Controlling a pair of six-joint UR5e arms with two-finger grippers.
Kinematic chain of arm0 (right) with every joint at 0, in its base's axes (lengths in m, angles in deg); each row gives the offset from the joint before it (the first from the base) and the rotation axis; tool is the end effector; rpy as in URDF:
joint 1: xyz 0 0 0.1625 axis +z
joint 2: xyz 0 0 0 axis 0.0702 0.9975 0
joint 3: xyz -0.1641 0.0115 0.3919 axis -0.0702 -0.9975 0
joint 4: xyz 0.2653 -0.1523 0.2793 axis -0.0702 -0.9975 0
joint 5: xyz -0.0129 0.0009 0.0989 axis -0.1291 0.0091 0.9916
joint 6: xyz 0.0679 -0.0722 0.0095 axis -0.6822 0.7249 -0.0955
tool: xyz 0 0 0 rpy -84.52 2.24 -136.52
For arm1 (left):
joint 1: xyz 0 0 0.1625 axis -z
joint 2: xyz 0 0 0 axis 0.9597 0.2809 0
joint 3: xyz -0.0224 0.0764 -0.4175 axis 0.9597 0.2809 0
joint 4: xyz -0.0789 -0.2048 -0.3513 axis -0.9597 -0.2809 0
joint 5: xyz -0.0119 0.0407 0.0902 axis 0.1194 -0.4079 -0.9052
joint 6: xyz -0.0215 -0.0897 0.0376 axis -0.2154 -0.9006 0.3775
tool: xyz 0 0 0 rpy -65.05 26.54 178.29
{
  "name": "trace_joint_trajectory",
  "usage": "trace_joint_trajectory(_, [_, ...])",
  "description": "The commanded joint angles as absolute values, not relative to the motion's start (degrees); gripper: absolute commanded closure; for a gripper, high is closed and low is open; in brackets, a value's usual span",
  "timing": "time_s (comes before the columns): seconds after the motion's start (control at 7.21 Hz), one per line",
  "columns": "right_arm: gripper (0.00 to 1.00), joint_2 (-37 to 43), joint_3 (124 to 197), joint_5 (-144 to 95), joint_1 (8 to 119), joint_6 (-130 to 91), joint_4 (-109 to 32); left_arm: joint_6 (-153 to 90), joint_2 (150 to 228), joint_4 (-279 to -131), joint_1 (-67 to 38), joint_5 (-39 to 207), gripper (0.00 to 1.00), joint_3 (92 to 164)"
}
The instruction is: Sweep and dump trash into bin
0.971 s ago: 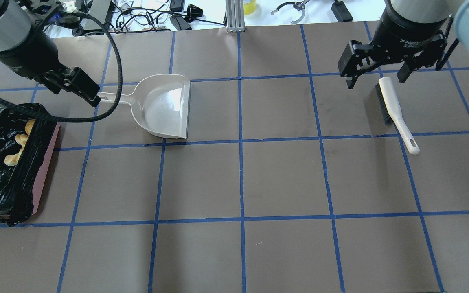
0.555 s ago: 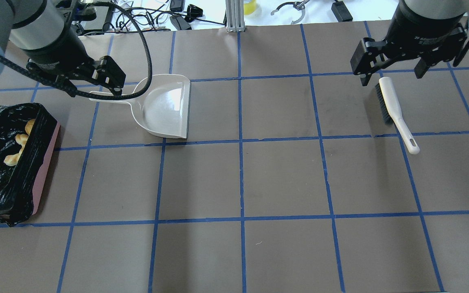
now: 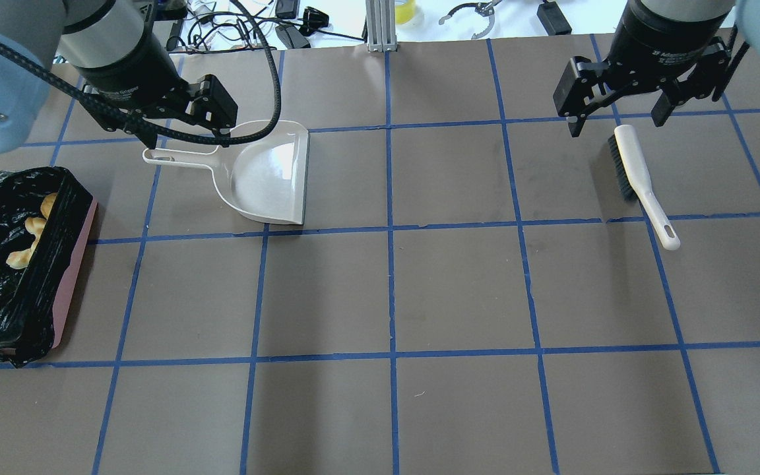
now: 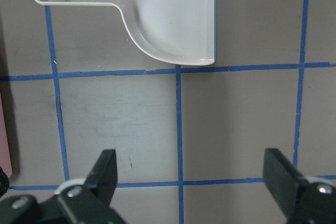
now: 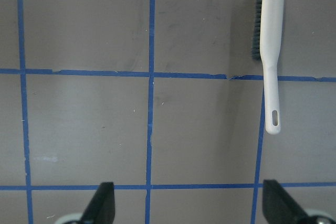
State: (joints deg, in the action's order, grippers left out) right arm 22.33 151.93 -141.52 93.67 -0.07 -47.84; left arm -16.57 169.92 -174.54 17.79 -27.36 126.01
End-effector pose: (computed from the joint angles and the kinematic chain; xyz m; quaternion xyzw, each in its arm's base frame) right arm 0.1233 -0.4959 0.5237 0.0203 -0.9992 0.0061 0.0350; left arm -0.1463 -0.5014 0.4996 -0.0137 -0.9991 0.0408 0.0006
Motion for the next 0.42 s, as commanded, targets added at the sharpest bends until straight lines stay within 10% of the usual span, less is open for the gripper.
trace_joint_trajectory(0.0, [0.01,22.1,149.4,-137.9,94.0,-0.4,-44.1,-16.4,169.8,-174.5,18.2,-27.5,0.0,126.3])
trace_joint_trajectory(0.28, [0.01,22.1,147.7,-136.7,94.0,-0.4,-43.1,-16.3,169.9,-174.0,18.2,-27.6,0.0,126.6])
